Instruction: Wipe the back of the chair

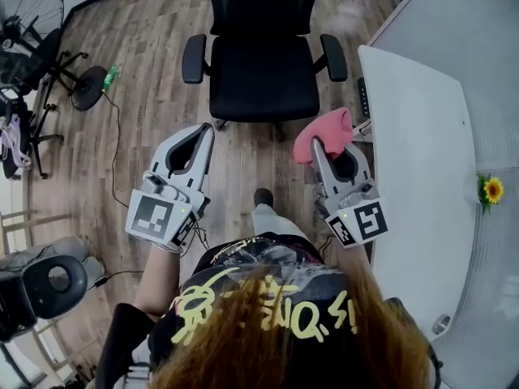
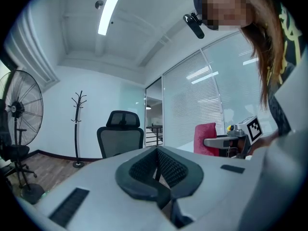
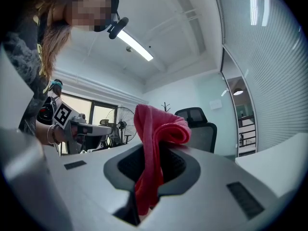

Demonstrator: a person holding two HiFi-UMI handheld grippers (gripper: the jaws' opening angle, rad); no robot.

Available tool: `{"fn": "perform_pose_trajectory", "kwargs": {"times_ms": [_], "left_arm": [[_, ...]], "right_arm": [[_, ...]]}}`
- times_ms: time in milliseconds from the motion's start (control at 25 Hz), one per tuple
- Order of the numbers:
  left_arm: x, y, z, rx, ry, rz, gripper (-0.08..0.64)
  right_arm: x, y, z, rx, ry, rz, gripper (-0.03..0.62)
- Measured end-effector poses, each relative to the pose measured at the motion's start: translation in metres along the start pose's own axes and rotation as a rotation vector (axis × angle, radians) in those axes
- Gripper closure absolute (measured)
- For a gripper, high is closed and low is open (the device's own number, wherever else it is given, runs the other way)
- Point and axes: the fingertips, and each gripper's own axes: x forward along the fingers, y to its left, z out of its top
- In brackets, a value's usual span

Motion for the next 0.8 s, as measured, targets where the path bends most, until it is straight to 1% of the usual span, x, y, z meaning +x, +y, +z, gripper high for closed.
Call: {"fn": "perform_pose_trajectory", "kwargs": {"times_ms": [160,480,680,800], "left_arm": [[0.024,0.012,0.004,0.003,0.012,0.032,0.566],[0.039,0.014,0.014,0.026,-0.001,0.045,0.566],[0.063,0.019,0.012,0.033,-0.006,0.076,0.566],[0.071,0.024,0.004,0.023,0.008,0.085,0.566]], "right_arm": [[0.02,-0.023,-0.001,0.008,0.004,0.03,0.531],[0.035,-0.032,0.008,-0.005,-0.013,0.07,0.531],[0.048,-0.056,-0.006,0.005,0.002,0.088,0.531],[0.056,-0.067,-0.015,0.014,0.015,0.09,0.531]]}}
